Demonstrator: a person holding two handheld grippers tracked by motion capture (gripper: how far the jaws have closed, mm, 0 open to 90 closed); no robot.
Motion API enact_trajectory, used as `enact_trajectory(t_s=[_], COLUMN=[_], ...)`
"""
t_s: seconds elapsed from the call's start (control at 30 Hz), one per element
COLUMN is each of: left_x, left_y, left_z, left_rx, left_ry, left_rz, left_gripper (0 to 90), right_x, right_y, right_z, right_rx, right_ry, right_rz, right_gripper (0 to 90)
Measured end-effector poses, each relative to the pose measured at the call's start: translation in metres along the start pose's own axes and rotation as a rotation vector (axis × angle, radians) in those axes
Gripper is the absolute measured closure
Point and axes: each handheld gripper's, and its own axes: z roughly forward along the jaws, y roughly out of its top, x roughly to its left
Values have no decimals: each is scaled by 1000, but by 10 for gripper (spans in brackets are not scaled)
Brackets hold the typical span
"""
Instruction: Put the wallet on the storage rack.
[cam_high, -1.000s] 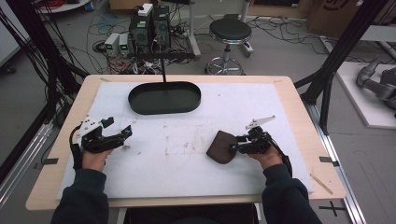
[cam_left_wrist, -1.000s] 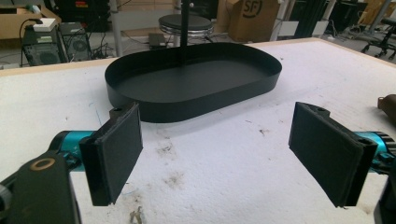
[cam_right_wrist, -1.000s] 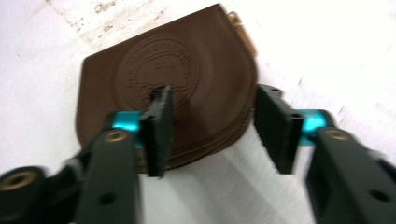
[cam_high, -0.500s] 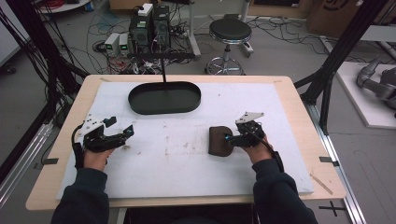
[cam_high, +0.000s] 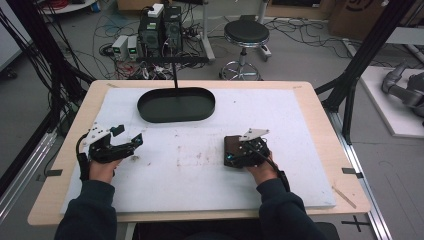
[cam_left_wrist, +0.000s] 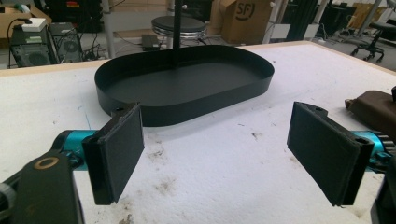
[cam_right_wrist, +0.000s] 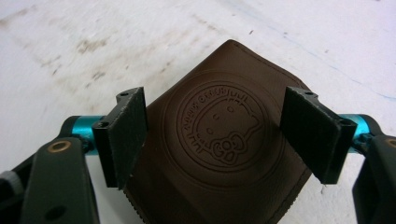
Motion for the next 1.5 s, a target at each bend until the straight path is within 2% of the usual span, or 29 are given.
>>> enact_trajectory(t_s=[0.07, 0.1, 0.2, 0.27, 0.3, 0.37, 0.4, 0.43, 0.47, 0.6, 0.63, 0.7, 0.73, 0.8, 0.83, 0.87, 0.97, 1.07, 1.2, 1.3, 1.33, 1.37, 1.4, 1.5], left_x=[0, 0, -2, -3, -3, -3, -3, -3, -3, -3, -4, -4, -3, -3, -3, -3, -1, -1, -1, 0, 0, 1, 1, 0], left_y=[0, 0, 1, 1, 1, 1, 1, 1, 1, 1, 1, 1, 1, 1, 1, 1, 0, 0, 0, -1, -1, -1, -1, -1], left_z=[0, 0, 0, 1, 1, 1, 2, 2, 2, 3, 4, 4, 4, 4, 4, 3, 2, 2, 0, 0, 0, 0, 0, 1], left_rx=[-2, -3, -4, -3, -3, 0, 1, 0, 1, -2, -2, 1, 1, 0, -2, -2, -3, -2, -5, -3, -3, -2, -2, -3], left_ry=[2, 1, -1, -4, -4, -7, -7, -8, -9, -10, -12, -15, -14, -10, -11, -9, -5, -6, -5, -4, -3, -2, -1, -2], left_rz=[-2, -2, -2, -1, 0, 3, 2, -1, 0, 0, -2, 4, 5, -1, 0, -2, -6, -4, -8, -9, -11, -11, -11, -14], left_gripper=[186, 186, 186, 187, 187, 187, 187, 187, 187, 187, 187, 187, 187, 187, 187, 187, 187, 187, 187, 187, 187, 187, 187, 187], right_x=[-7, -10, -16, -19, -21, -23, -24, -24, -24, -17, -14, -7, -2, 2, 7, 7, 13, 12, 12, 7, 5, 2, 2, -2], right_y=[0, 1, 4, 6, 6, 5, 2, 2, 1, -1, -2, -3, -4, -6, -8, -8, -9, -11, -11, -11, -10, -9, -9, -7], right_z=[-2, -2, -5, -8, -13, -15, -21, -21, -23, -27, -26, -20, -16, -8, 2, 2, 10, 10, 10, 8, 7, 3, 3, -3], right_rx=[11, 20, 35, 60, 81, 85, 94, 94, 89, 2, -18, -13, -18, 9, 44, 44, 71, 87, 85, 96, 102, 103, 103, 87], right_ry=[45, 65, 127, 128, 113, 94, 46, 46, 10, -94, -109, -127, -146, -173, -223, -223, -270, -274, -301, -302, -294, -271, -271, -229], right_rz=[-32, -63, -194, -237, -253, -254, -237, -237, -235, -125, -99, -91, -71, -67, -97, -97, -114, -157, -143, -87, -88, -69, -69, -38], right_gripper=[278, 311, 429, 444, 442, 422, 385, 385, 346, 206, 203, 204, 203, 203, 175, 175, 173, 172, 203, 246, 269, 332, 332, 398])
